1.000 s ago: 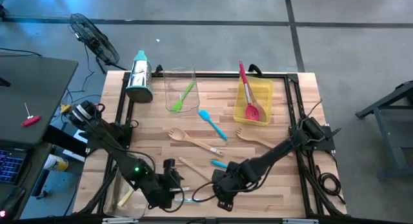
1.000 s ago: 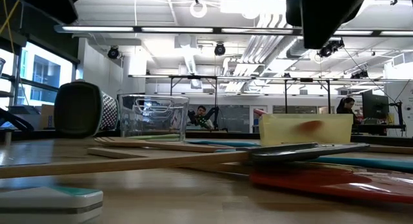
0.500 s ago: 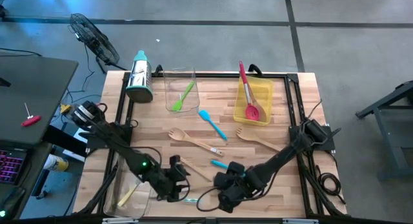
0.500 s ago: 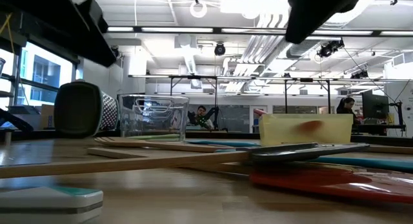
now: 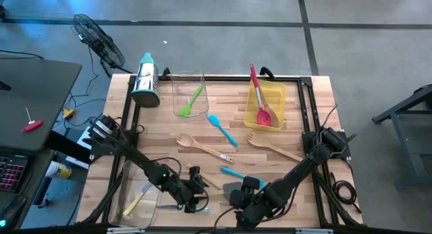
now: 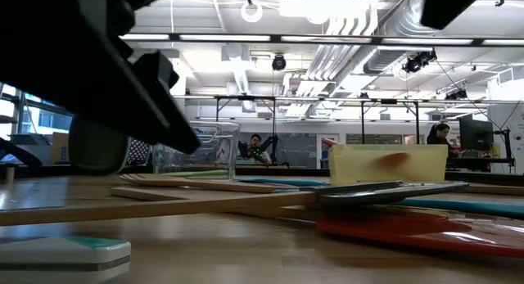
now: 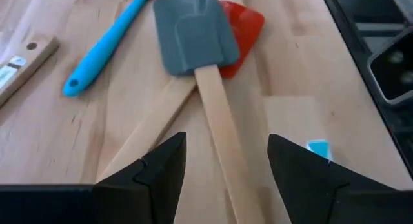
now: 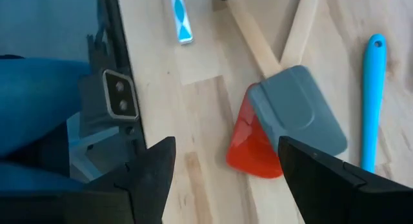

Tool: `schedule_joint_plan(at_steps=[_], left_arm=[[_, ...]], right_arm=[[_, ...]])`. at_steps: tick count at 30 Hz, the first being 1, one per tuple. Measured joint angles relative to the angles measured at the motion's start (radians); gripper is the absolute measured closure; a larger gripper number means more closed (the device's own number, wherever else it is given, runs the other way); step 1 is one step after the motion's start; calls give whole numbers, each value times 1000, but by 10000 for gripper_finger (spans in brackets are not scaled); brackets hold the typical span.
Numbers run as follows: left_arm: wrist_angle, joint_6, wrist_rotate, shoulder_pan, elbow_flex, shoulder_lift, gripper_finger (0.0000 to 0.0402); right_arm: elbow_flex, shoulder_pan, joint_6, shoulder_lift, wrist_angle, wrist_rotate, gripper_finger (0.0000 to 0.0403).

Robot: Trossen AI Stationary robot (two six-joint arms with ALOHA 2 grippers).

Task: Pick & Place Kitchen Items
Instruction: Put the gray spatula into the top transparent bin

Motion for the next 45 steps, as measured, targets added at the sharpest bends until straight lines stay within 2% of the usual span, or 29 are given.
schedule_joint_plan(at_steps=[10, 20, 23, 29, 35, 40, 45], left_arm=[[10, -60, 30, 10, 14, 61, 190], [-3, -88, 27, 10, 14, 68, 190], [-16, -141, 27, 13, 14, 72, 190], [46, -162, 23, 21, 17, 133, 190], [53, -156, 36, 22, 19, 143, 192], [20, -184, 44, 32, 19, 143, 241], [-6, -168, 53, 38, 17, 144, 342]], right_arm=[[0, 27, 6, 0, 2, 1, 138], [0, 44, 27, 0, 1, 1, 138], [0, 43, 20, 0, 0, 3, 138], [0, 41, 0, 0, 0, 74, 138], [0, 41, 0, 0, 0, 77, 138], [0, 41, 0, 0, 0, 76, 138], [0, 41, 0, 0, 0, 76, 138]])
